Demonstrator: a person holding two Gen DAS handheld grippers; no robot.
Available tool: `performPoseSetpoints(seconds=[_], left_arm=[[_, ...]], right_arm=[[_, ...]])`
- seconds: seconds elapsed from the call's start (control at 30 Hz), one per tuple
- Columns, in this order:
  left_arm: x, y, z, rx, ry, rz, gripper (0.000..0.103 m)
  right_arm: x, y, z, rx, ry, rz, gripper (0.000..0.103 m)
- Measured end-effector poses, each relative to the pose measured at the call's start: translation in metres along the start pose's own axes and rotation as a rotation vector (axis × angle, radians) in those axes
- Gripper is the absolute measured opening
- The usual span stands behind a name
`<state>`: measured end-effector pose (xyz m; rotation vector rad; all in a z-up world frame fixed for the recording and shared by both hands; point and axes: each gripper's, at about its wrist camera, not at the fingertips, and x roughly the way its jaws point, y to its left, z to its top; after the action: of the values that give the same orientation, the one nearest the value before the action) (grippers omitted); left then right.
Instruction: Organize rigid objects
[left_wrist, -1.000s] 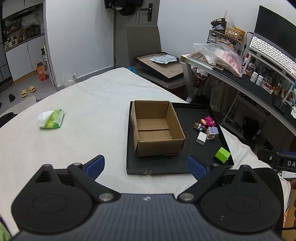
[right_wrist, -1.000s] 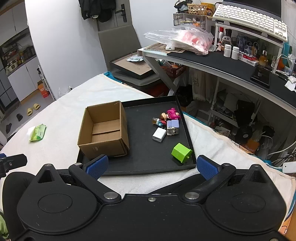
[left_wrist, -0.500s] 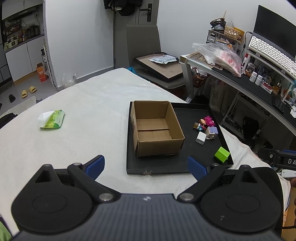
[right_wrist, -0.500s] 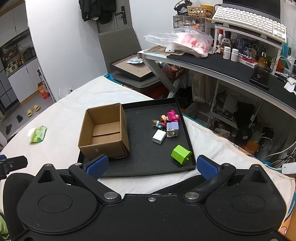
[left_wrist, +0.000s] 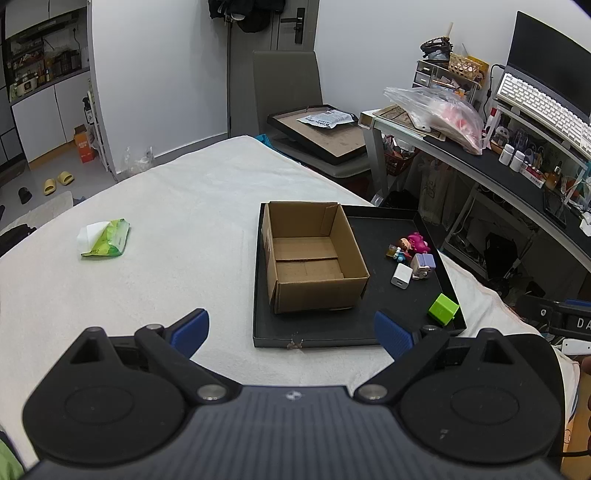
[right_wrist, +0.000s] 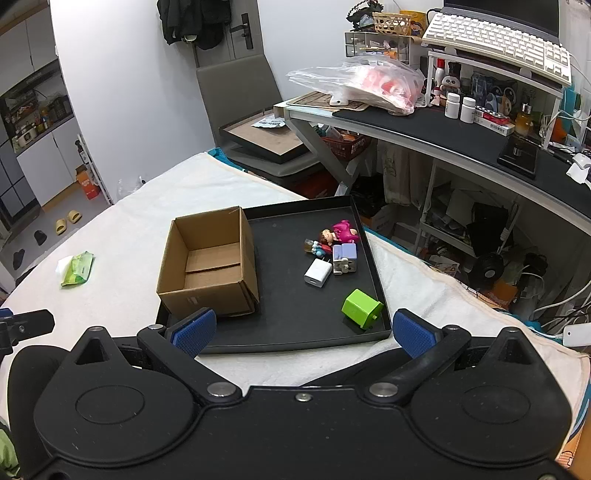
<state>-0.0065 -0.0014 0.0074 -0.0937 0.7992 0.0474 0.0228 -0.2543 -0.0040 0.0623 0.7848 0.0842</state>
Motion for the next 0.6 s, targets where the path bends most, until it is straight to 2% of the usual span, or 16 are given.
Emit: performPoseSetpoints(seconds=[0.6], left_arm=[[0.0039, 0.0019, -0.0045, -0.001, 0.009, 0.0, 0.095]], right_arm=[[0.0057, -0.0021, -0.0021, 0.009, 0.009, -0.011, 0.103]])
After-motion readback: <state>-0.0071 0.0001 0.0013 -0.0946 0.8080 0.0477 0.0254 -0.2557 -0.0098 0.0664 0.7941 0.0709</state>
